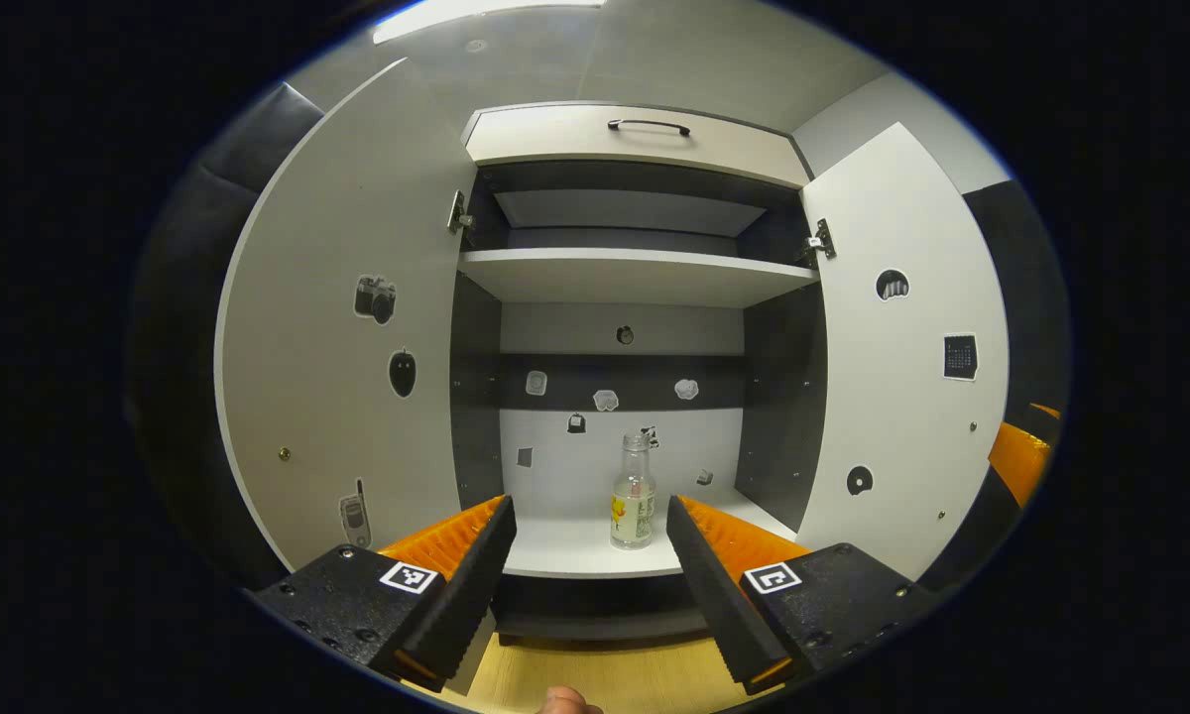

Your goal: Grasp the bottle in the cabinet with the left hand and place it on the coaster, then close the right door with the right hand and the left door with the left hand.

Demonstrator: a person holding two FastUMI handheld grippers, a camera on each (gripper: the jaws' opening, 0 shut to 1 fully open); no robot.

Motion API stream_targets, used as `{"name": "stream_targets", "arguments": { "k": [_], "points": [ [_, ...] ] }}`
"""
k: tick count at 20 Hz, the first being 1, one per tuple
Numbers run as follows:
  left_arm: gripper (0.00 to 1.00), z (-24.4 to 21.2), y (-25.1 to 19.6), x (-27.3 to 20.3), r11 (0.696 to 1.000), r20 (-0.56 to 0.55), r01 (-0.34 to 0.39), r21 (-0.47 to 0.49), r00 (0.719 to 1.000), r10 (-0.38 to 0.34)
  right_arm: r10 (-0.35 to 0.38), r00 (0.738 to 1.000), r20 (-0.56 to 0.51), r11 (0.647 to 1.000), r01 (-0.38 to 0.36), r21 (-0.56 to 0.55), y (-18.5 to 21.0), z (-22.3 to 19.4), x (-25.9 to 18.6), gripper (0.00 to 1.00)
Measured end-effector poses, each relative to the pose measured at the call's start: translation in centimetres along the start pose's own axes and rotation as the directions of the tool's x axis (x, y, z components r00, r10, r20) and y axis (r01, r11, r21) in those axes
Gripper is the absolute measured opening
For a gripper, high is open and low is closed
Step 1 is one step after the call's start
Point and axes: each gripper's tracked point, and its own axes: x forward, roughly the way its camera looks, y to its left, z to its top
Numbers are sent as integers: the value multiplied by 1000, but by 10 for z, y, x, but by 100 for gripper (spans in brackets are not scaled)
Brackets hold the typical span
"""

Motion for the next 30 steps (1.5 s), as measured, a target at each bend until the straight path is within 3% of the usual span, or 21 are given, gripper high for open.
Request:
{"name": "stream_targets", "arguments": {
  "k": [4,5,7,9,13,19,20,24,28,30],
  "points": [
    [96,1,-1,3,1000,0,0,3,1000,0,4,1000,1,1000,-4,5,1,-1,2,99],
    [96,0,-1,4,1000,-1,0,2,1000,0,5,1000,1,1000,-5,5,1,-1,3,95],
    [96,1,-1,5,1000,1,0,3,1000,0,7,1000,5,1000,-7,5,2,0,5,99],
    [99,0,-1,9,1000,3,-1,8,1000,1,9,1000,7,1000,-9,9,2,0,5,95],
    [96,-4,-3,28,1000,-2,1,15,1000,-1,7,1000,10,1000,-7,8,0,-1,3,99],
    [96,-21,-12,84,1000,-42,17,-3,999,-17,5,1000,7,1000,-5,2,-1,-3,7,99],
    [96,-27,-15,94,1000,-56,27,-8,998,-28,4,1000,4,1000,-4,0,-1,-5,8,95],
    [97,-45,-32,139,995,-95,96,-41,990,-99,-12,1000,1,1000,12,-6,-4,-7,9,99],
    [97,-45,-40,183,992,-93,123,-8,988,-123,-33,999,1,999,33,-5,-6,-11,9,95],
    [96,-46,-43,204,991,-97,132,0,987,-131,-47,999,4,999,47,-16,-8,-11,11,99]
  ]
}}
